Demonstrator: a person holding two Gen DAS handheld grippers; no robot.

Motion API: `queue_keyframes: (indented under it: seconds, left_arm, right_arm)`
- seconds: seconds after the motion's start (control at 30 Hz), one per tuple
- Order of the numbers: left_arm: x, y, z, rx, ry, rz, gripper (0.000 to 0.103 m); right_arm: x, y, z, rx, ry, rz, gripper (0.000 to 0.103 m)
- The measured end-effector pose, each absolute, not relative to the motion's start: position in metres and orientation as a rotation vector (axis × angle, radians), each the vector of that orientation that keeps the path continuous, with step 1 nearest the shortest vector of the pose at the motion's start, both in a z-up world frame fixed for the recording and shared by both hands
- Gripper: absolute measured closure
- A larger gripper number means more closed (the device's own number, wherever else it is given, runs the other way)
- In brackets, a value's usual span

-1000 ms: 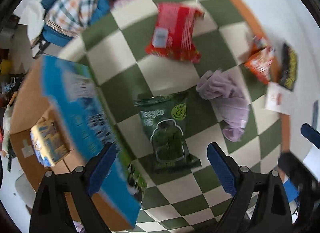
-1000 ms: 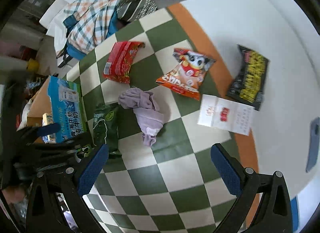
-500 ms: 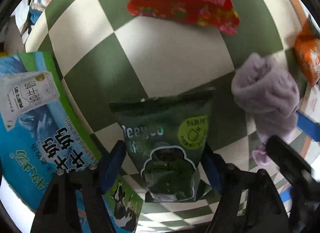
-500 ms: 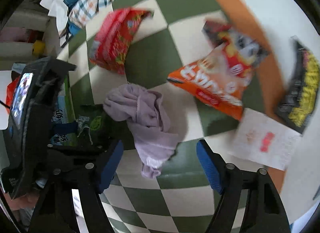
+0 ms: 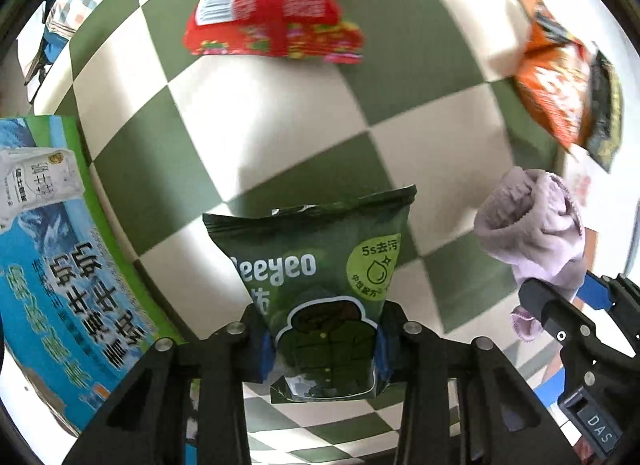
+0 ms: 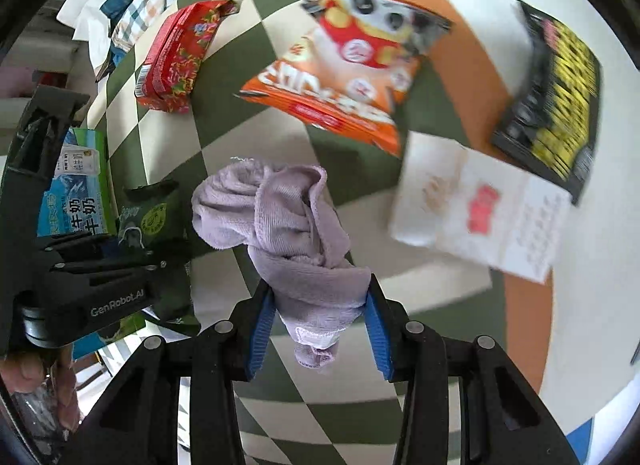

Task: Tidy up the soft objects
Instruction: 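Carry the bag and cloth into the box and open both tools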

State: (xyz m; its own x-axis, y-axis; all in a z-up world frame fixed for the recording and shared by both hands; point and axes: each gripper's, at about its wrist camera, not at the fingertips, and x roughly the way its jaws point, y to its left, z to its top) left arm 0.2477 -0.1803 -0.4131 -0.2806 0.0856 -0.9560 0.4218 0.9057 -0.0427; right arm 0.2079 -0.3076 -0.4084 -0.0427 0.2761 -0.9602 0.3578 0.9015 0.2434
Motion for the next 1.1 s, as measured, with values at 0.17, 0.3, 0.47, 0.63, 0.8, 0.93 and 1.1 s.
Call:
queue_keyframes:
  seconds: [0.17, 0.3, 0.47, 0.63, 0.8, 0.93, 1.1]
  left_arm:
    - [0.235, -0.175, -0.381, 0.320, 1.777, -0.374, 0.069]
    - [0.228, -0.158, -0.337, 0.277, 1.679, -0.392, 0.069]
    - [0.219, -0.111, -0.268, 0.190, 1.555, -0.393, 0.069]
    - [0.250, -0.062, -0.210, 0.134, 1.466, -0.337, 0.069]
    - [0.254, 0.011, -0.191, 0.097, 1.415, -0.220, 0.069]
    - [0.250, 0.073, -0.201, 0.068, 1.415, -0.102, 0.069]
    - [0.253, 0.138, -0.237, 0.012, 1.471, 0.001, 0.069]
  right_arm:
    - [0.203, -0.309, -0.388, 0.526, 1.586, -0.091, 0.059]
    - [0.200, -0.305, -0.356, 0.533, 1.531, -0.084, 0.059]
    - [0.197, -0.290, -0.308, 0.535, 1.451, -0.039, 0.059]
    - [0.195, -0.253, -0.258, 0.527, 1.383, 0.055, 0.059]
    - [0.205, -0.183, -0.227, 0.504, 1.347, 0.144, 0.059]
    - [0.222, -0.117, -0.229, 0.488, 1.368, 0.207, 0.059]
    - [0.243, -0.054, -0.243, 0.418, 1.396, 0.229, 0.059]
